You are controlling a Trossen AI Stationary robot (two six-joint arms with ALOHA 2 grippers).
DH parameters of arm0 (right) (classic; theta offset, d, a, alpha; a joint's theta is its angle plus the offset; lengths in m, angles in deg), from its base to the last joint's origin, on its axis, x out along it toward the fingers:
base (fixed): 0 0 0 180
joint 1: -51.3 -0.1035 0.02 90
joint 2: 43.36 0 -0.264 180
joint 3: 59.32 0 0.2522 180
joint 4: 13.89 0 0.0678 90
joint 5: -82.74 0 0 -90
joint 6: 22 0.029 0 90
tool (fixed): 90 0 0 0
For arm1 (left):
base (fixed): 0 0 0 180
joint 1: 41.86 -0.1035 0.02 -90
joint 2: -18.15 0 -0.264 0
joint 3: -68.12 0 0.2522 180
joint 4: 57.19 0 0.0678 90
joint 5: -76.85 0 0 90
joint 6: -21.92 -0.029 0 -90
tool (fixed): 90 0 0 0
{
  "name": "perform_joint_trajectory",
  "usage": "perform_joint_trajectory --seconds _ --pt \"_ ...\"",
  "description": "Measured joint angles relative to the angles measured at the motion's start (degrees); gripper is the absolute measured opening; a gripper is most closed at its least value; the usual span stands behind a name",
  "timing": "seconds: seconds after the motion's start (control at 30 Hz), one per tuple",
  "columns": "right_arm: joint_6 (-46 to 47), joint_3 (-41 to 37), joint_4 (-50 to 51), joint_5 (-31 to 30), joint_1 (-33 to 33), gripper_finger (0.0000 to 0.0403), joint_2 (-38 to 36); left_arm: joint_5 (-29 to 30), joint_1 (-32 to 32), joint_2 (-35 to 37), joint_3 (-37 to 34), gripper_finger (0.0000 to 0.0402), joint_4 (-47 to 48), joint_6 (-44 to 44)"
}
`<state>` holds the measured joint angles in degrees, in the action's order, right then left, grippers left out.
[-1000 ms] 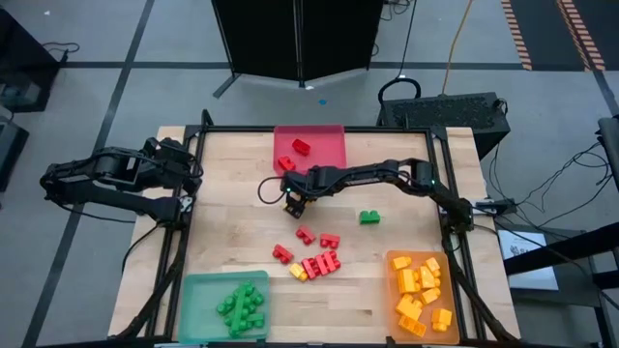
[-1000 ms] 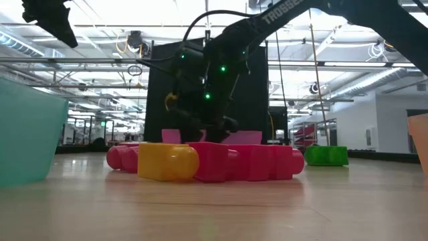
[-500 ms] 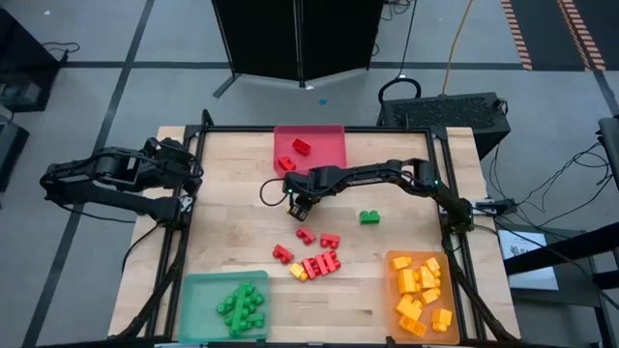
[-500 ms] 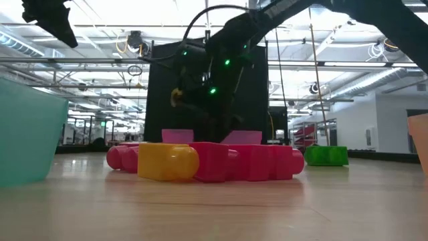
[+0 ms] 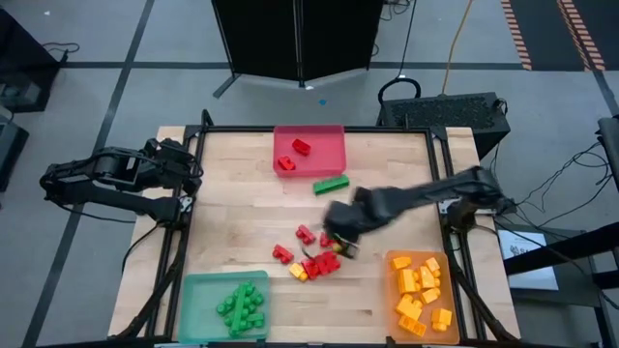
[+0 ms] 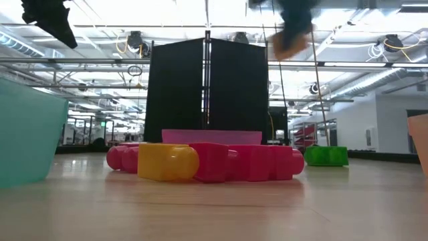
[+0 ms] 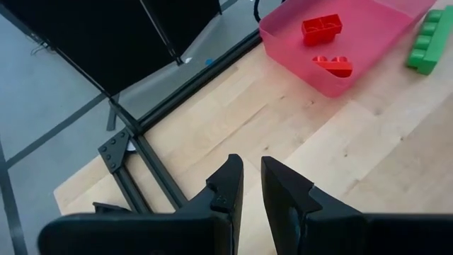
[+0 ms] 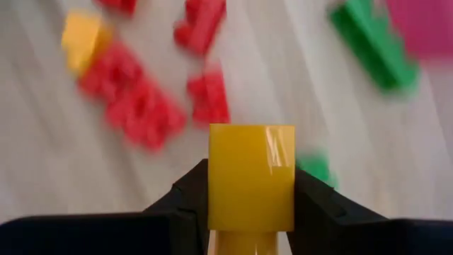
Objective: Sort blocks
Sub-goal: Put the yellow game piece into the orange bin, then put the red game piece into the red bin
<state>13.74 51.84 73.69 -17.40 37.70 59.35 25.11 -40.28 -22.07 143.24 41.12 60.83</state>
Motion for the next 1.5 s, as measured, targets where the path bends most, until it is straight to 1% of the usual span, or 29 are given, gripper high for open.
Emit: perform_joint_trajectory --seconds 0.13,0.2,0.3,0.47,0.57,0.63,0.73,0.83,0.9,0.97,1.0,1.03,1.13,1.2,1.27,1.33,1.4,1.43,1.5 --pt "18.18 -1.46 9.71 -1.30 -9.87 0.0112 -6.33 -0.55 0.00 -0.01 0.00 0.0059 0.00 0.00" --pt "29.26 -2.97 12.82 -1.75 -15.09 0.0112 -9.14 -0.55 0.00 -0.01 0.00 0.0059 -0.02 0.00" --pt "46.03 -6.51 15.00 -0.03 -22.78 0.0112 -12.14 -0.55 0.00 -0.01 0.00 0.0059 -0.02 0.22" --pt "70.19 -13.44 14.03 7.79 -33.84 0.0112 -14.37 -0.53 0.00 -0.01 0.00 0.0059 -0.07 1.25" --pt "79.45 -17.39 10.47 12.66 -38.75 0.0112 -14.33 -0.50 0.02 -0.01 0.00 0.0059 -0.07 1.25" --pt "83.79 -20.20 5.91 13.43 -41.17 0.0112 -14.33 -0.50 0.02 -0.01 0.00 0.0059 -0.07 1.27" --pt "87.29 -24.12 -2.68 13.28 -43.33 0.0112 -14.32 -0.48 0.02 -0.01 0.00 0.0059 -0.07 1.27" --pt "87.69 -28.04 -10.76 13.25 -44.00 0.0112 -14.31 -0.48 0.02 -0.01 0.00 0.0059 -0.08 1.27" --pt "88.04 -30.37 -13.58 13.21 -44.29 0.0112 -14.31 -0.48 0.02 0.01 0.00 0.0059 -0.07 1.29" --pt "88.05 -32.03 -14.22 13.32 -44.31 0.0112 -14.31 -0.47 0.02 -0.01 0.00 0.0059 -0.09 1.29" --pt "87.68 -32.34 -14.02 13.62 -44.31 0.0119 -14.31 -0.48 0.02 -0.01 0.00 0.0059 -0.07 1.29" --pt "86.89 -32.33 -13.64 14.11 -44.28 0.0137 -14.31 -0.48 0.02 0.01 0.00 0.0059 -0.07 1.29" --pt "84.61 -31.90 -11.82 16.21 -44.03 0.0219 -14.34 -0.48 0.02 -0.01 0.00 0.0059 -0.07 1.29" --pt "83.74 -30.90 -10.62 16.36 -43.77 0.0268 -14.45 -0.48 0.02 0.01 0.00 0.0059 -0.07 1.29" --pt "83.24 -29.58 -9.86 16.31 -43.74 0.0302 -14.85 -0.48 0.02 -0.01 0.00 0.0059 -0.07 1.29" --pt "83.18 -28.10 -9.23 16.03 -43.22 0.0321 -15.49 -0.48 0.02 0.01 0.00 0.0059 -0.05 1.30" --pt "82.43 -25.78 -8.75 14.05 -42.60 0.0328 -16.28 -0.48 0.02 -0.01 0.00 0.0059 -0.07 1.29" --pt "81.31 -24.42 -8.59 11.90 -42.03 0.0328 -16.85 -0.48 0.02 0.00 0.00 0.0059 -0.07 1.29" --pt "78.58 -21.48 -8.07 5.48 -40.43 0.0324 -17.90 -0.48 0.00 0.01 0.00 0.0059 -0.07 1.29"
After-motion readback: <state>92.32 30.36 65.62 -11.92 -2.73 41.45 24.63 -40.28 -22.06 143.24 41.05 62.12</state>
